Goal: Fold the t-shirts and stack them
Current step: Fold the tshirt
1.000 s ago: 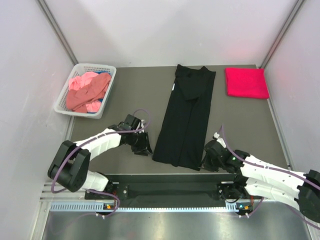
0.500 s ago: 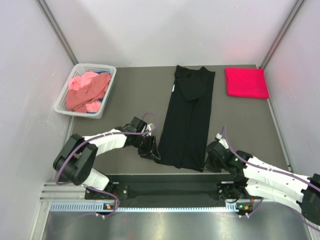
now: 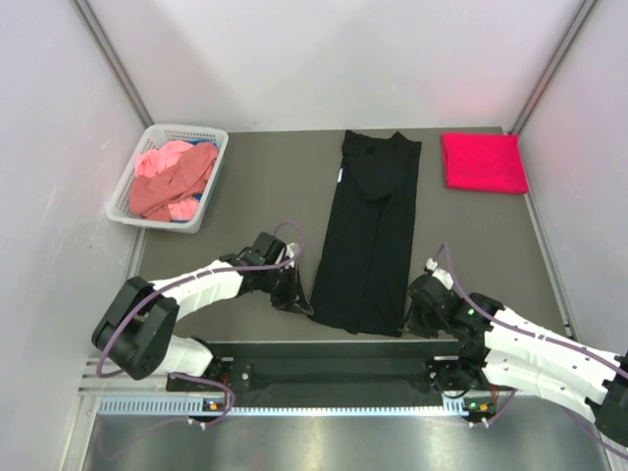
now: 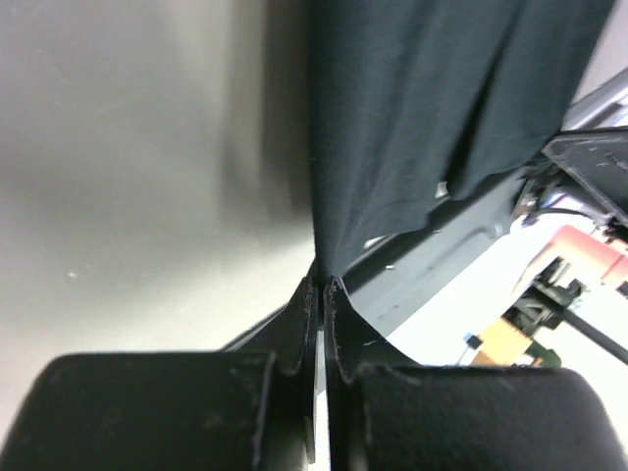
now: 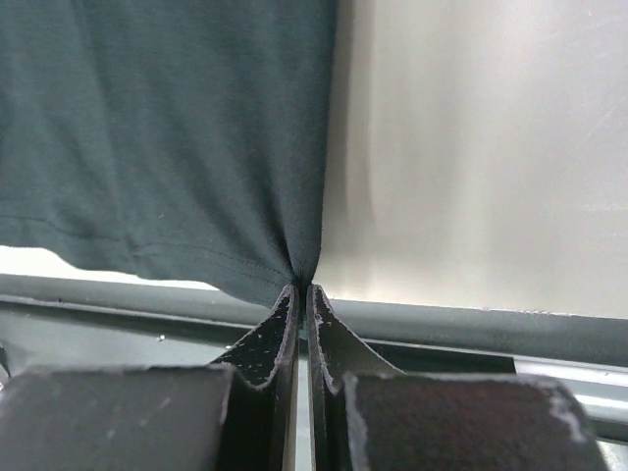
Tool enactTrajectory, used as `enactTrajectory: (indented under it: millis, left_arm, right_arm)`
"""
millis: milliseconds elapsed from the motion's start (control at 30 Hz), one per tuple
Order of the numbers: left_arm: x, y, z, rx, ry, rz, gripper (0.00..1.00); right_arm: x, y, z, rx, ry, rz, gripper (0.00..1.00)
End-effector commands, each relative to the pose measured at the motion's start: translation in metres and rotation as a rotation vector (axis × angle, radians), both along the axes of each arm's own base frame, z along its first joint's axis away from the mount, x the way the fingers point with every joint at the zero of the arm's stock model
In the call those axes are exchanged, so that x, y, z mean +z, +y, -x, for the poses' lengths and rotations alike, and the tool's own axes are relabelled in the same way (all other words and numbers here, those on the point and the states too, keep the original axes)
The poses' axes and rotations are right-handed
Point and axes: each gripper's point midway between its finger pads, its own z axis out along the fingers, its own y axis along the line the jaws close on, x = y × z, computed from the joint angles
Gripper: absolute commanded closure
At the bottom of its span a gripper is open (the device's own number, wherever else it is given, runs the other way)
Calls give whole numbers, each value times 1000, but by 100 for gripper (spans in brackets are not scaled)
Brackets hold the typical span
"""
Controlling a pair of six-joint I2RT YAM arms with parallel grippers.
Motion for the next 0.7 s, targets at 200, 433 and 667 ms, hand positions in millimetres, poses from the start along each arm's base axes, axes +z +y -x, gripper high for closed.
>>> enactTrajectory:
  millis: [200, 433, 667]
  left_arm:
    - [14, -17, -7, 36, 34, 73, 100]
    - [28, -25, -45, 14, -34, 17, 100]
    - [50, -42, -117, 40, -59, 47, 100]
  right_arm:
    - [20, 5, -14, 47, -54, 52, 100]
    - [49, 4, -55, 67, -172, 147, 100]
    - [81, -11, -129, 78, -261, 214, 100]
